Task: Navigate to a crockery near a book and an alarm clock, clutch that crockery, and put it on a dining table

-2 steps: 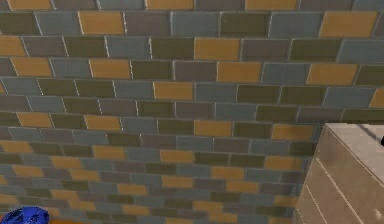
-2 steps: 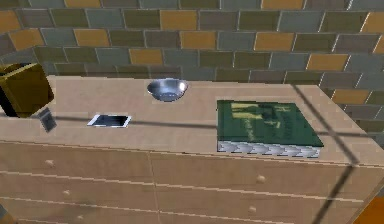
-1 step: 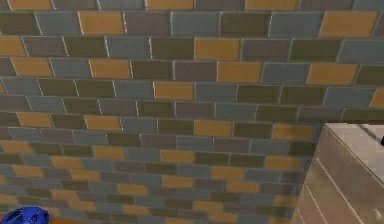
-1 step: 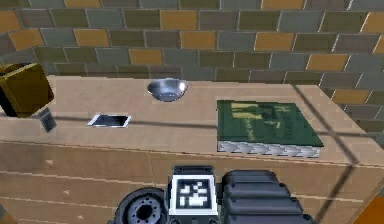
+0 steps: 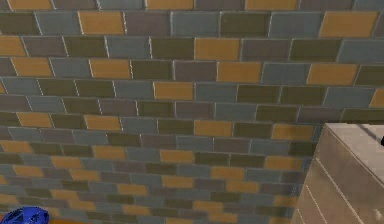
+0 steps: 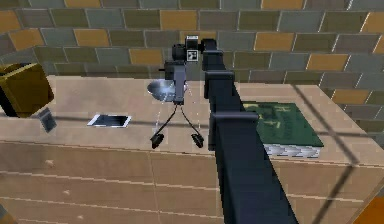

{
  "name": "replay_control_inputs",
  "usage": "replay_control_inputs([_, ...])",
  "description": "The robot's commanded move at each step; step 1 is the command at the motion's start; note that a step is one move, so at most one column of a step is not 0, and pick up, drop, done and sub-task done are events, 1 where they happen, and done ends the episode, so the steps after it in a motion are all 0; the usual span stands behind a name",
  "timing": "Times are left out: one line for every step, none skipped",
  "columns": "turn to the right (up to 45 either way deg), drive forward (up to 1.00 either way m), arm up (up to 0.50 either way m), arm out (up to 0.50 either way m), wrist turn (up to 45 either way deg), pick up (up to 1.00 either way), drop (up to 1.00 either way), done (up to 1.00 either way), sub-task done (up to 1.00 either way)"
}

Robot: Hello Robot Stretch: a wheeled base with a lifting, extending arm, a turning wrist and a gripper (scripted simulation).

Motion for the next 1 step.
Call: replay_control_inputs([0.0,0.00,0.00,0.00,45.0,0.00,0.00,0.00,0.00])
